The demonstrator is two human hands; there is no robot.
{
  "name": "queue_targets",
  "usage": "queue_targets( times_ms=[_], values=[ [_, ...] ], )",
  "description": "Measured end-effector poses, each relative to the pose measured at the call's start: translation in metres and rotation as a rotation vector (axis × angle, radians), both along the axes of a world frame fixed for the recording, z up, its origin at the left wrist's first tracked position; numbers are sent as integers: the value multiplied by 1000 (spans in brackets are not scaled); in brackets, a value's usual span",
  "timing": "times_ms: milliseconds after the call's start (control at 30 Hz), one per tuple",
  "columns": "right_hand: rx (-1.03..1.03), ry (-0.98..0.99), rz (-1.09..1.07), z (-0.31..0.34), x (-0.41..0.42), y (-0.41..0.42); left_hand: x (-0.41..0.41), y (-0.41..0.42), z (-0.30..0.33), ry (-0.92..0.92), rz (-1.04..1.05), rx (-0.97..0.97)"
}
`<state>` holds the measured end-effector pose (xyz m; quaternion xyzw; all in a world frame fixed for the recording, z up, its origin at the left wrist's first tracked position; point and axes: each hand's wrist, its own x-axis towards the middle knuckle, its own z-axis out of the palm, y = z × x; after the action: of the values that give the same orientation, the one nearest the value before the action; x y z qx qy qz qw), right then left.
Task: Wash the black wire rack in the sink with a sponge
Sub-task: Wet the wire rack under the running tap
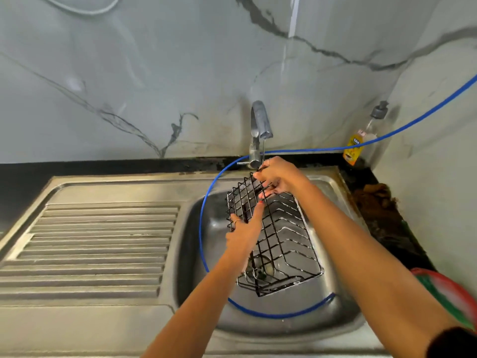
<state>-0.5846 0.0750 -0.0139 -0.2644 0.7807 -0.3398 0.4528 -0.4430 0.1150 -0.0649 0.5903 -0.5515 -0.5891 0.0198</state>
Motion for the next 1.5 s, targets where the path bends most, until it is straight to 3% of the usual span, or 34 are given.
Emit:
queue_targets(
  times_ms=[267,567,767,900,1067,1133,1267,1500],
  values=[
    [5,112,-35,18,5,-23,-5,-17,31,-140,-140,-78],
    [69,158,-20,12,10,-28,-22,-29,28,-141,-238,-177],
    [60,169,7,21,4,-24,-25,-31,11,80,-118,-200],
    [12,184,95,31,6,-17,-23,-24,20,200,-92,-71],
    [-139,748,419,20,18,9,-17,-27,30,375,44,189],
    [-114,889,477,12,26,27,-15,-24,25,386,-15,145],
    [-86,806,414,5,29,68,-12,-23,18,344,-166,-43],
    [-48,876,329,8,29,66,-8,-27,36,294,-208,-78]
  ],
)
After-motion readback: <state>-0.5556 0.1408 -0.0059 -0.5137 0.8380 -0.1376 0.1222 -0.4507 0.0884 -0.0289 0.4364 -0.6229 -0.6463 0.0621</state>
